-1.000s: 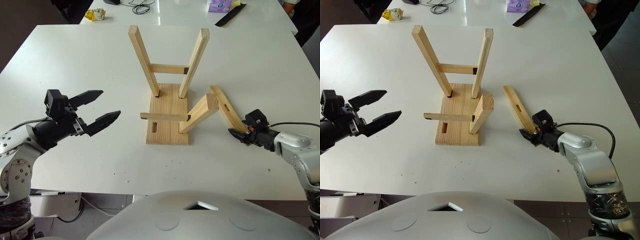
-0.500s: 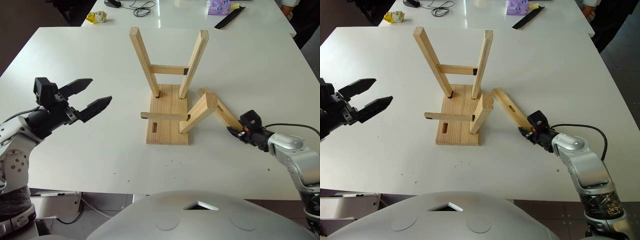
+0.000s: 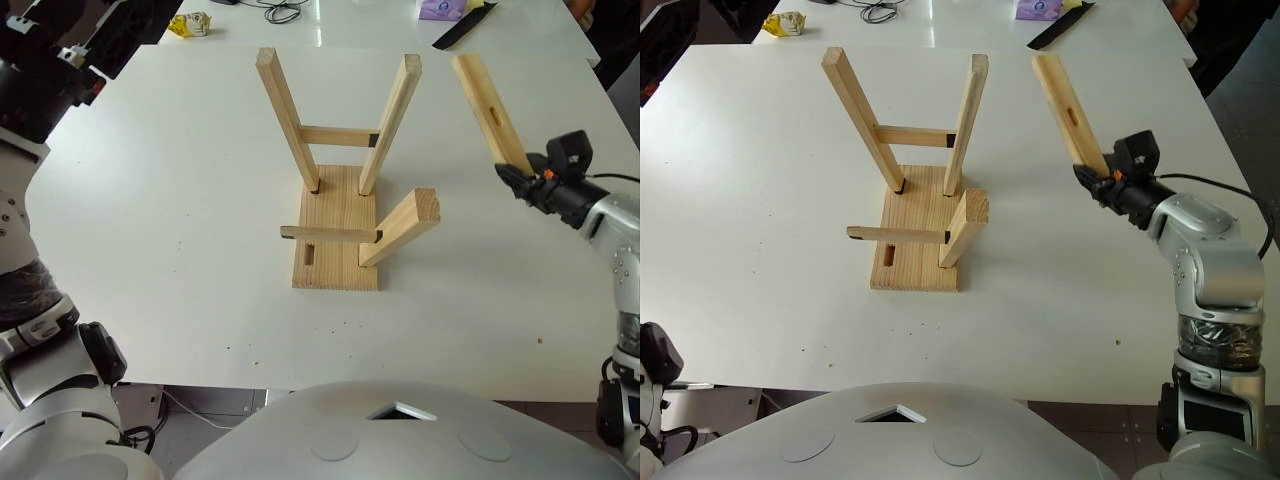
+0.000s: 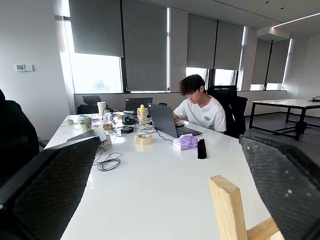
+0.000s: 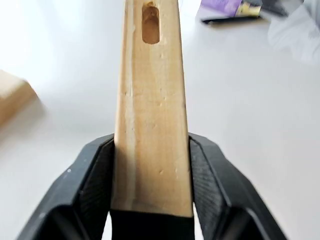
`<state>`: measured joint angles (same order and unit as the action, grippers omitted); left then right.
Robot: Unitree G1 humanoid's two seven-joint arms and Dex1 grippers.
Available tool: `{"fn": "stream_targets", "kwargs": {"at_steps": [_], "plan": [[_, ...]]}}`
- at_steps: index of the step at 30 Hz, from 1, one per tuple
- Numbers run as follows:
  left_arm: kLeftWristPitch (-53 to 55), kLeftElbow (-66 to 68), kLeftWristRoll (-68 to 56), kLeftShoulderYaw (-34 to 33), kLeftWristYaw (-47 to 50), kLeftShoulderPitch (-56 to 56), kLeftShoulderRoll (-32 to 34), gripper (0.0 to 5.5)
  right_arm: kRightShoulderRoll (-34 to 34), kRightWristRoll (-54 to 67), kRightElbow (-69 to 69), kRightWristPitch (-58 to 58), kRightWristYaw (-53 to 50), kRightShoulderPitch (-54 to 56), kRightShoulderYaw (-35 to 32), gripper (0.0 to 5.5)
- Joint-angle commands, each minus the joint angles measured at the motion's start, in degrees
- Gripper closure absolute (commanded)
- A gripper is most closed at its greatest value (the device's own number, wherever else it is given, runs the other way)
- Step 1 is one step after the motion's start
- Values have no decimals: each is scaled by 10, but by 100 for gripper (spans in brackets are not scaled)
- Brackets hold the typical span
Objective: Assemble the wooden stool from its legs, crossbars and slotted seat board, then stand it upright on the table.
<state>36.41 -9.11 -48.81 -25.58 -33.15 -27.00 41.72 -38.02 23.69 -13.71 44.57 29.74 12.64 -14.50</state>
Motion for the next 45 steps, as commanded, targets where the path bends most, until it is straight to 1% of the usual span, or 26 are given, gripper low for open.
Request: {"fn": "stream_targets", "kwargs": {"at_steps": [1, 3, 6, 7, 11, 16, 20, 26, 30, 35, 38, 43, 44, 45], "plan": [[17, -5, -16, 62, 6, -86, -43, 37, 23, 101, -14, 5, 37, 110, -38, 345], [35, -8, -46, 85, -13, -109, -64, 37, 24, 149, -21, 14, 73, 149, -32, 345], [79, -41, -144, 96, -116, -92, -73, 37, 9, 214, -28, 37, 144, 183, -13, 345], [87, -44, -160, 96, -132, -82, -74, 37, 2, 235, -33, 48, 166, 190, -8, 345], [103, -29, -179, 94, -148, -67, -76, 37, -25, 299, -42, 86, 234, 214, 10, 345], [116, -28, -194, 98, -158, -68, -78, 37, -31, 357, -44, 117, 253, 232, 11, 345], [116, -50, -164, 137, -185, -47, -73, 37, -23, 361, -49, 113, 250, 243, 30, 345], [126, -51, -175, 154, -182, -75, -88, 37, -23, 364, -55, 120, 277, 246, 73, 345], [133, -39, -186, 151, -176, -102, -94, 37, -28, 361, -58, 121, 295, 245, 91, 345], [143, -40, -222, 128, -167, -127, -91, 37, -28, 357, -52, 117, 299, 247, 95, 345], [136, -44, -206, 131, -179, -126, -79, 37, -27, 357, -47, 117, 299, 252, 96, 345], [143, -57, -216, 128, -184, -118, -75, 37, -30, 362, -49, 124, 303, 256, 99, 345], [143, -58, -218, 127, -185, -117, -75, 55, -31, 362, -50, 124, 304, 255, 100, 345], [143, -59, -219, 126, -185, -117, -74, 62, -32, 362, -51, 125, 305, 255, 101, 345]]}}
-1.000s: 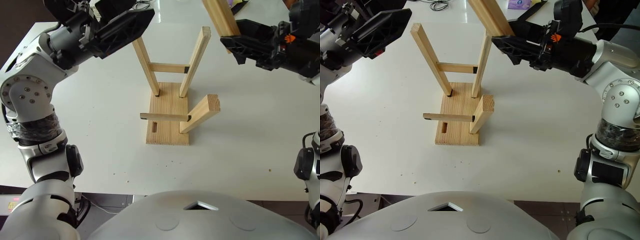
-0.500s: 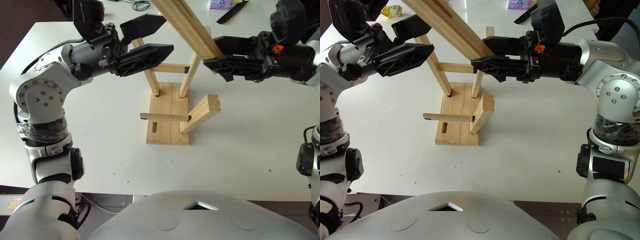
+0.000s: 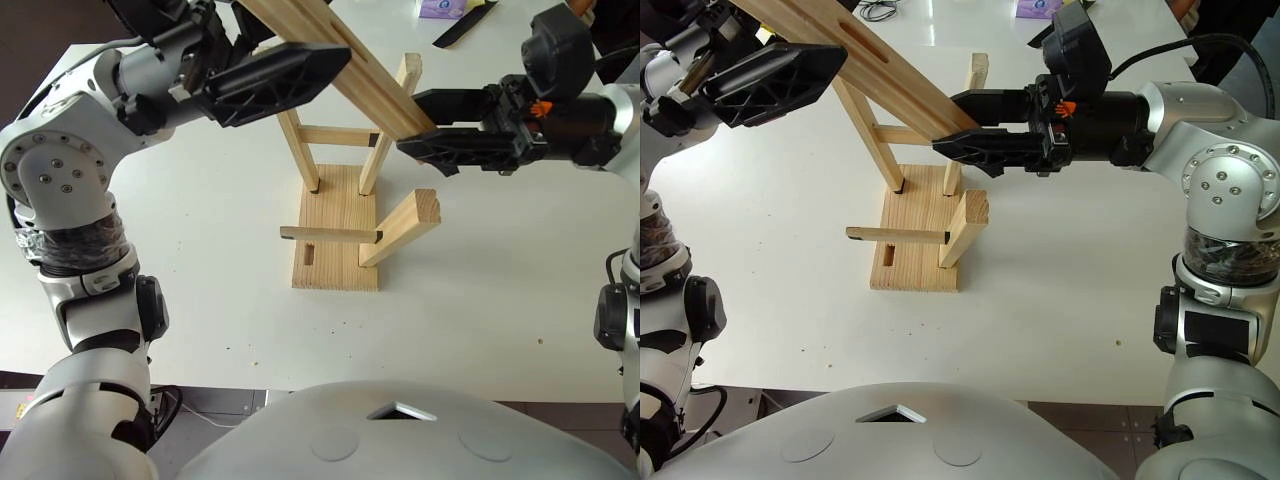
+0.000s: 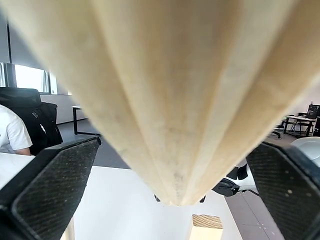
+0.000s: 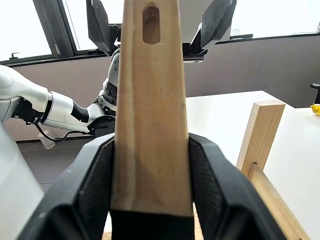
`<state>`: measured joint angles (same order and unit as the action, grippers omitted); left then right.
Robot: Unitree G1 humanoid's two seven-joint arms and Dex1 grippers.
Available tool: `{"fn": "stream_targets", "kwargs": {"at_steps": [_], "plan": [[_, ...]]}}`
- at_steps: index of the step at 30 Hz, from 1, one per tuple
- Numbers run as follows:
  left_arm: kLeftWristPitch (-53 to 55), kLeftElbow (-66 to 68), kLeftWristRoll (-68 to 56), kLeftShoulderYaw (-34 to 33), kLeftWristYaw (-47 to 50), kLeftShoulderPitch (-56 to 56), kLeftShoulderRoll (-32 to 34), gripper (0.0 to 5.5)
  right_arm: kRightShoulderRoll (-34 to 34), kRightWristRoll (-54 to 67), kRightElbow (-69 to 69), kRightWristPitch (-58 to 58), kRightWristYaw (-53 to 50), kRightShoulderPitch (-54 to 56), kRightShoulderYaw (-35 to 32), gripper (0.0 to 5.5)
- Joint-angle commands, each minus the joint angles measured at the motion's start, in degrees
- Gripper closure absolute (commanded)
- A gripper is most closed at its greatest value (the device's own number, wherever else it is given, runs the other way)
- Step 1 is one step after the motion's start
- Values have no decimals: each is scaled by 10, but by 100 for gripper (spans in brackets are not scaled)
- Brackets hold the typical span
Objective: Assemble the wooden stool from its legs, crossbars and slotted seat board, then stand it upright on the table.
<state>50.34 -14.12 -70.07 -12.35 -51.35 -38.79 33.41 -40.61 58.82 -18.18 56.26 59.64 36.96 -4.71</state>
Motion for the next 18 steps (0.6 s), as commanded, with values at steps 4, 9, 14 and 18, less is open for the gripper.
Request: {"fn": "stream_targets", "kwargs": {"at_steps": [4, 9, 14, 18], "plan": [[4, -12, -17, -12, -3, -1, 9, 134, -10, 8, -9, 10, 12, 11, 6, 345], [6, -21, -35, -15, -8, 0, 7, 214, -13, 7, -8, 12, 24, 14, 11, 345], [10, -26, -56, -20, -12, 3, 9, 291, -18, 5, -5, 14, 37, 18, 15, 345], [11, -33, -58, -14, -17, 11, 12, 336, -19, 0, -3, 11, 47, 22, 21, 345]]}}
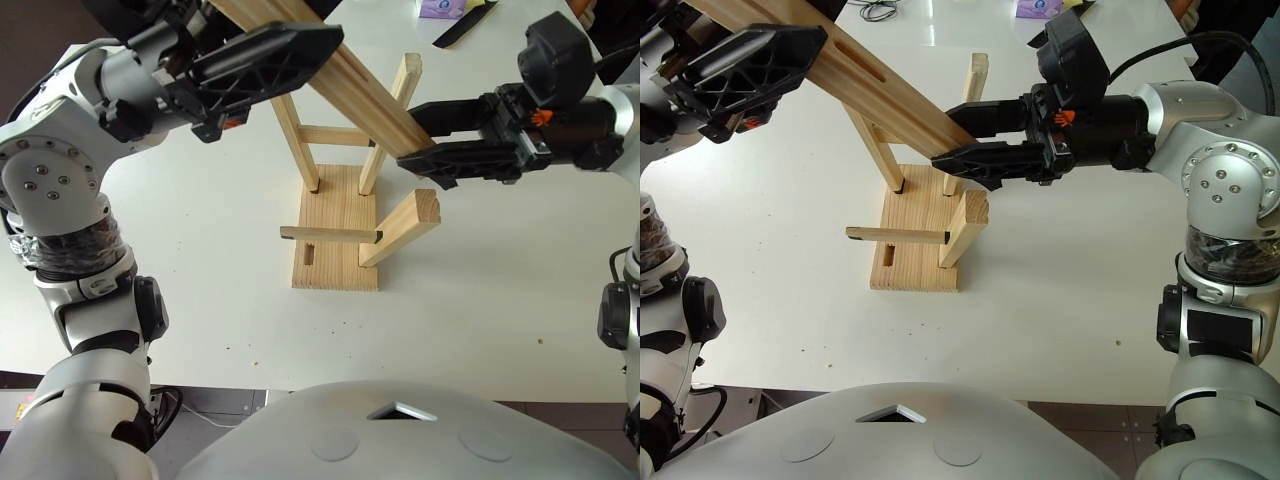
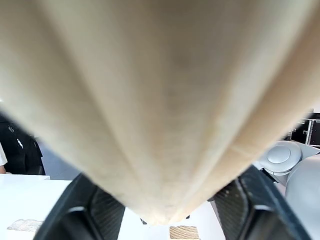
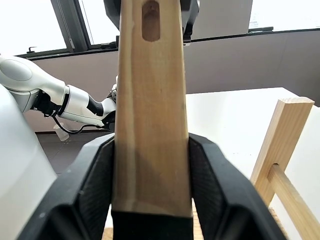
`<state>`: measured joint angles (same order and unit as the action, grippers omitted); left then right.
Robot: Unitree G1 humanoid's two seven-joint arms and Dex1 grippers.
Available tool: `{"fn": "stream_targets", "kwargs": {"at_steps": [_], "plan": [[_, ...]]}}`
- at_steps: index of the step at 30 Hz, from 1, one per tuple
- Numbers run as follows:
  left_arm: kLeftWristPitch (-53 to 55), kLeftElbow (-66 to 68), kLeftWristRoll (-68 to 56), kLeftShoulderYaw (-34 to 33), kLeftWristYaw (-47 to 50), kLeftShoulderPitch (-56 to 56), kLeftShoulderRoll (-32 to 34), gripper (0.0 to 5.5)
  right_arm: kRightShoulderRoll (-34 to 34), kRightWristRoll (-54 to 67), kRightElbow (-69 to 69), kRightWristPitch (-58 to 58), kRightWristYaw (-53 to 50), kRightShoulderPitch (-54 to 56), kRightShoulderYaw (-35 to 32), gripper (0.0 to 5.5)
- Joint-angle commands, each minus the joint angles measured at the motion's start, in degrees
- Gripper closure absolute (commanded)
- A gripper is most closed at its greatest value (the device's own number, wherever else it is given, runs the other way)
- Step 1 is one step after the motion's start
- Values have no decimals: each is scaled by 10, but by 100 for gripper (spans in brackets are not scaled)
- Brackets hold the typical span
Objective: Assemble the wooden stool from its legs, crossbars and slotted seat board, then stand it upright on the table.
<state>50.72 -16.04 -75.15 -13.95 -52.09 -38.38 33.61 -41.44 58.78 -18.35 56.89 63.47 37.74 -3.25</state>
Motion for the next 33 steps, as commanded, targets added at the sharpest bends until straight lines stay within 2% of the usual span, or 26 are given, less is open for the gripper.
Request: {"fn": "stream_targets", "kwargs": {"at_steps": [1, 13, 14, 24, 28, 33], "plan": [[8, -16, -5, 5, -12, 10, 11, 336, -11, 0, 0, 4, 10, 16, 7, 345], [-6, -15, 8, 9, -16, 17, 16, 336, -17, -18, 15, -8, 17, 38, 14, 345], [-9, -13, 9, 7, -13, 15, 14, 336, -12, -27, 15, -15, 11, 38, 18, 308], [-40, 45, 26, -38, -10, -48, 40, 342, -16, -50, 18, -28, -12, 11, 7, 151], [-53, 68, 77, -51, -39, -59, 103, 342, -40, -63, 21, -37, -18, -26, -23, 110], [-66, 108, 146, -81, -105, -38, 211, 342, -95, -55, 4, -34, -9, -117, -104, 109]]}}
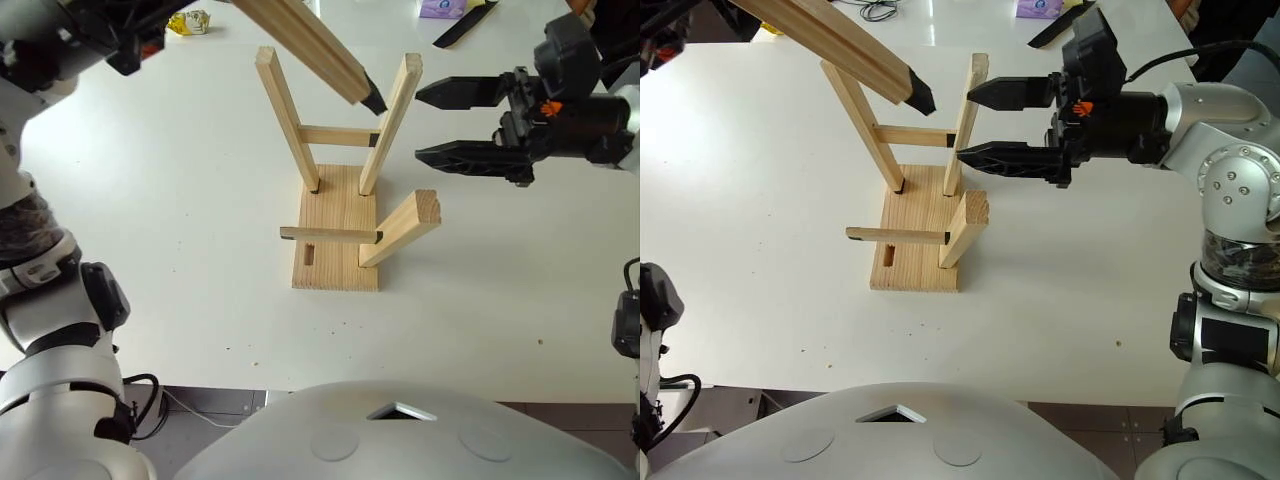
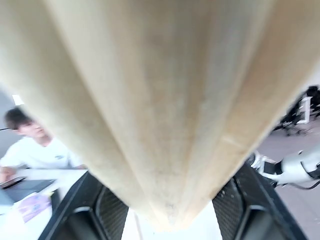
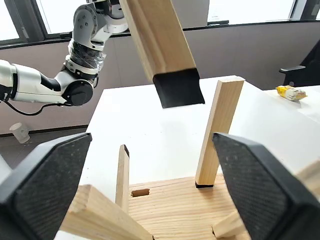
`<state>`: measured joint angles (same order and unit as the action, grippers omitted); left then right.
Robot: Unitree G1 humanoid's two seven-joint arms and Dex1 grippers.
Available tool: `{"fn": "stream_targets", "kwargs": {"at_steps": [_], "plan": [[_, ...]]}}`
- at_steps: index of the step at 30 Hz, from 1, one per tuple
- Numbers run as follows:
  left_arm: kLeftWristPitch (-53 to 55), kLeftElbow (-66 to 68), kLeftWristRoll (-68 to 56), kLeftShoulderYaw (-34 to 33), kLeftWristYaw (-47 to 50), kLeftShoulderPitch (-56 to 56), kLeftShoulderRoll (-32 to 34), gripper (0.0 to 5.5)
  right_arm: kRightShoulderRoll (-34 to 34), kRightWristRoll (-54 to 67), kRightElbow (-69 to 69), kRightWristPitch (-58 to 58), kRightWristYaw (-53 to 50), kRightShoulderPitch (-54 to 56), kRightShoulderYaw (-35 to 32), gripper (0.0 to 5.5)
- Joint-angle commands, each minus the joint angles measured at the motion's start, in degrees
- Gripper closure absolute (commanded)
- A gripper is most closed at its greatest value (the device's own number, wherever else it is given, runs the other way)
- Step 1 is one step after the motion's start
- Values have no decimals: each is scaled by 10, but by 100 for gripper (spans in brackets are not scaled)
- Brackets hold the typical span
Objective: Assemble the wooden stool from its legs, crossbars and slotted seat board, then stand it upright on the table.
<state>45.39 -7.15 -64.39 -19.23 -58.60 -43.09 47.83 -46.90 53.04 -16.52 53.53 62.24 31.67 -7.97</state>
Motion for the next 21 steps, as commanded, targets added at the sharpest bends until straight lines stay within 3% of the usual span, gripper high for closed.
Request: {"fn": "stream_targets", "kwargs": {"at_steps": [1, 6, 10, 14, 21], "plan": [[-17, 22, 47, -38, -51, 20, 84, 342, -48, 5, -18, 1, 2, -76, -75, 109], [-45, -55, 96, -95, -84, 167, 110, 342, -79, 5, -58, 6, 8, -217, -162, 109], [-73, -149, 131, -132, -95, 329, 76, 342, -57, 6, -87, 2, -19, -315, -223, 109], [-108, -174, 157, -124, -80, 407, 36, 342, -57, 2, -114, -19, 2, -382, -239, 109], [-360, -115, 270, -82, -155, 497, -71, 342, -58, 20, -125, -43, 31, -415, -236, 109]]}}
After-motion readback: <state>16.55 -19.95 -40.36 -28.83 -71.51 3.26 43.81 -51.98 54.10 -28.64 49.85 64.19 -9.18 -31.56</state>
